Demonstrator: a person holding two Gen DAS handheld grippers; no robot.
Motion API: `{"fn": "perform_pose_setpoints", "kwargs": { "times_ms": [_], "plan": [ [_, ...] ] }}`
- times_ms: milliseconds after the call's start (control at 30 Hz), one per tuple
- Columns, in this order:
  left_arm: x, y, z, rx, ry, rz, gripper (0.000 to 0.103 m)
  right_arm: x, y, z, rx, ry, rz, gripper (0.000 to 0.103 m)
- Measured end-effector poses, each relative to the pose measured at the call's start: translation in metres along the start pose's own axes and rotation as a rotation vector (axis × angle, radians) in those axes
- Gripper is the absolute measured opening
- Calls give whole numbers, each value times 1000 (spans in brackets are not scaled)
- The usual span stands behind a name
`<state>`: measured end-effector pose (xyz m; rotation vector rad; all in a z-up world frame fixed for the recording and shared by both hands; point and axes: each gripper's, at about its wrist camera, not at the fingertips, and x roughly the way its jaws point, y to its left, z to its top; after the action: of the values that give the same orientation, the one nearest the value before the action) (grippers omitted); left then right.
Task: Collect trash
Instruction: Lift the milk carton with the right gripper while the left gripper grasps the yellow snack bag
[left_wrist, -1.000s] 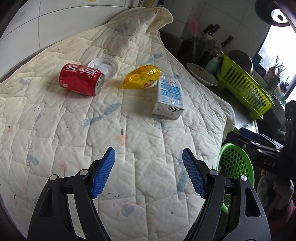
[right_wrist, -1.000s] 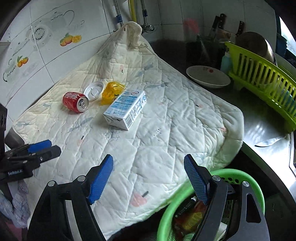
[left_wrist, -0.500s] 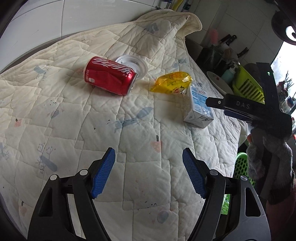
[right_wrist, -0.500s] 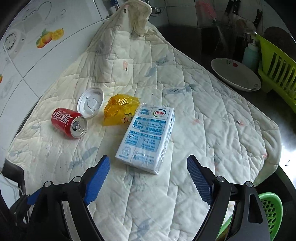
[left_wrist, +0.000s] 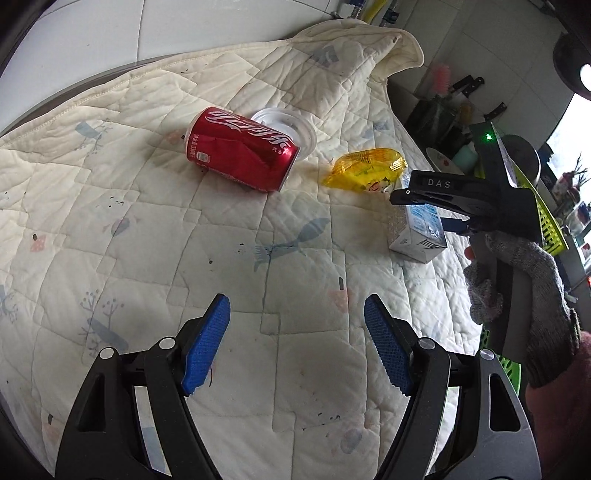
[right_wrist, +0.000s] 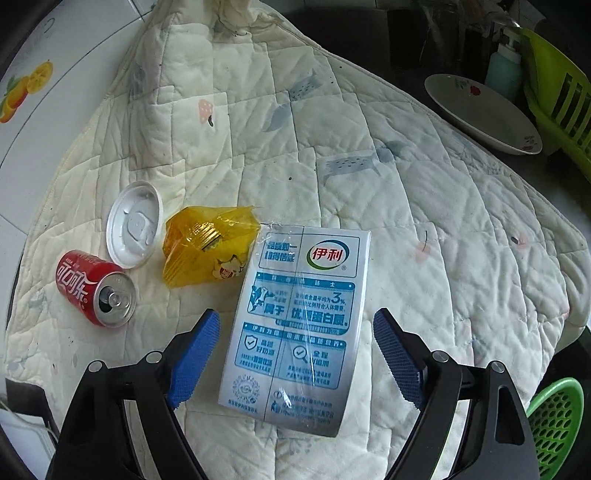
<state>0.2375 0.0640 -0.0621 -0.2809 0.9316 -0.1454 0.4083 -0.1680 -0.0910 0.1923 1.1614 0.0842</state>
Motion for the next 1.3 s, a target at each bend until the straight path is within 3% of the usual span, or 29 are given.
{"fn": "perform_pose_setpoints", "kwargs": {
  "times_ms": [100,200,400,767,1100,1200,1300],
  "plan": [
    [2,1,1,-3,2,2,74,7,0,3,-2,18,-12,80],
    [4,-1,2,5,5,6,74,10,-2,4,-6,30,-11,72],
    [9,-12,5,45,-4,26,74,-5,-10,0,-42,29,6,71],
    [20,-40,22,80,-13,21,74,-55,-60,-46,-79,-5,55,71],
    [62,-84,53,295,-38,81,74,-98,-110,-86,-99,-44,99,71],
    [81,-93,64,351,-31,88,82,-109,-123,-96,-107,-58,98,71],
    [99,-102,74,397,-41,96,84,-116,-137,-105,-99,-64,104,71]
  ]
}}
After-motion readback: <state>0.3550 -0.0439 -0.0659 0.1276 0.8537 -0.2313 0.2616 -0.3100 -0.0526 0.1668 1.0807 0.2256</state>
